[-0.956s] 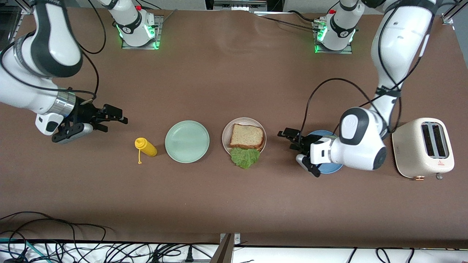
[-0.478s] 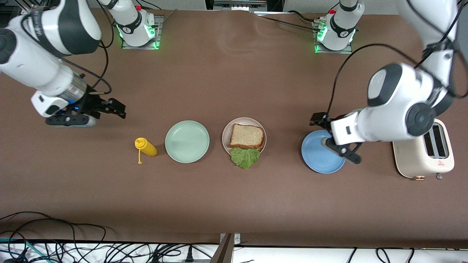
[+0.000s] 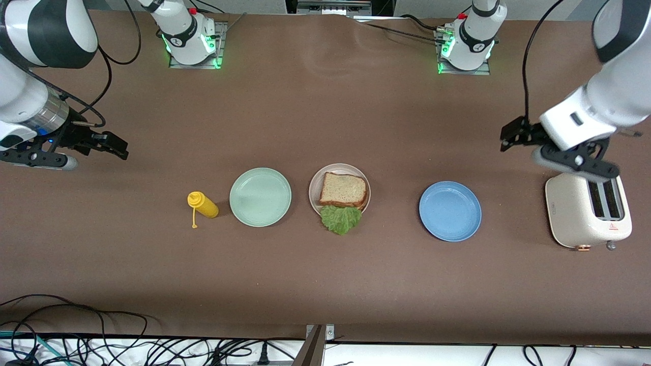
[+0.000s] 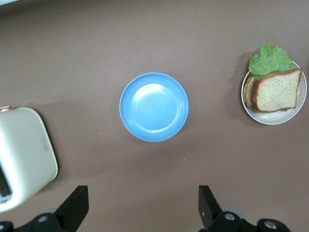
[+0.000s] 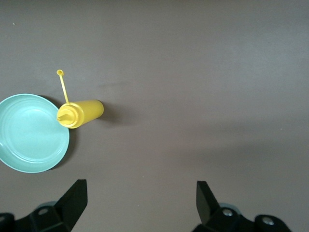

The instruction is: Make sandwich on beige plate with both arms

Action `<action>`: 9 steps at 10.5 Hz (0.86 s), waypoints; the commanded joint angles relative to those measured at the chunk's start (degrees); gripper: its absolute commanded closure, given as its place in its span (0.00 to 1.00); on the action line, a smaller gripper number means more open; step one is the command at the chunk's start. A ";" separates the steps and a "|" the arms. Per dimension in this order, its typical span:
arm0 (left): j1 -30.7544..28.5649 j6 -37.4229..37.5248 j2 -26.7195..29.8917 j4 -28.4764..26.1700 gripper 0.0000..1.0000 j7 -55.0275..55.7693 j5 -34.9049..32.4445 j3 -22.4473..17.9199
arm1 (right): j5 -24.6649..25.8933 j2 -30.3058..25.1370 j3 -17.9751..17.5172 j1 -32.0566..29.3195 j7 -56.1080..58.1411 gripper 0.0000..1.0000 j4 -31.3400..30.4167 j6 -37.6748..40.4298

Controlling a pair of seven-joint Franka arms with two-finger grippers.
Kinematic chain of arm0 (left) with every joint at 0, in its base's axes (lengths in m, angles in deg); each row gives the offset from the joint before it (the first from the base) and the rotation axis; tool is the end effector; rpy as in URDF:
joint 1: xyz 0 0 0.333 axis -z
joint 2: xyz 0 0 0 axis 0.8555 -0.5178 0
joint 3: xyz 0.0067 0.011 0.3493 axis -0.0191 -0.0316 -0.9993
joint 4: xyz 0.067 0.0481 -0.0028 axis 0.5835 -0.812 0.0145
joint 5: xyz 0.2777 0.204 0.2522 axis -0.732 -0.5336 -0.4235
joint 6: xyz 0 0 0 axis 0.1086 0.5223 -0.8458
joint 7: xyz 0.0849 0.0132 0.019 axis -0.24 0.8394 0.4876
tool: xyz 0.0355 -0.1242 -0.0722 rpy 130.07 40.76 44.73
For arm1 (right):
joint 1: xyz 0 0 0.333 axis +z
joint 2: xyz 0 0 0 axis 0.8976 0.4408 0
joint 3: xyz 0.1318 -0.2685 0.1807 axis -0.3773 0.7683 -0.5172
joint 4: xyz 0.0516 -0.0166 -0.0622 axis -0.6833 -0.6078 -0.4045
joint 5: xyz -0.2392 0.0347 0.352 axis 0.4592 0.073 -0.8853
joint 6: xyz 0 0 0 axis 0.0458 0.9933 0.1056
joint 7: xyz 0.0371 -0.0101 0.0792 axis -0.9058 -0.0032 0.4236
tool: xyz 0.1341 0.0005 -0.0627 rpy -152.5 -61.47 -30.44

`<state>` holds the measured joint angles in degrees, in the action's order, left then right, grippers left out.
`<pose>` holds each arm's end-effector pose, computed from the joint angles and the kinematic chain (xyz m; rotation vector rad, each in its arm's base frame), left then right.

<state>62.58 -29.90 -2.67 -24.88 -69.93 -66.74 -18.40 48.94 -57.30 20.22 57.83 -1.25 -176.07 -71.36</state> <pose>0.6111 -0.0928 0.5876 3.0823 -0.4223 -0.0372 0.6080 0.0172 0.4870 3.1164 -0.1682 0.0447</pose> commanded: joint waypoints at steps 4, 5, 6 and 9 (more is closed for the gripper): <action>-2.36 -0.64 9.35 -8.45 0.00 1.64 -3.91 0.02 | 0.94 -3.75 -0.98 -1.46 -0.41 0.00 3.30 7.35; -2.44 0.32 9.18 -7.67 0.00 1.73 -3.64 0.02 | 0.85 -2.62 -1.24 -1.37 -0.58 0.00 9.16 12.68; -2.79 1.29 8.92 -6.96 0.00 1.82 -3.55 0.11 | -0.28 -1.91 -1.24 -1.37 -0.67 0.00 11.75 15.51; -3.67 4.37 6.99 -3.71 0.00 2.43 -0.58 0.11 | -2.41 -2.96 -1.42 -1.46 -2.50 0.00 11.95 15.98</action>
<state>59.78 -27.68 5.65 -31.27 -68.25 -68.90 -18.68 47.46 -60.63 19.91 57.40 -1.94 -165.28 -56.92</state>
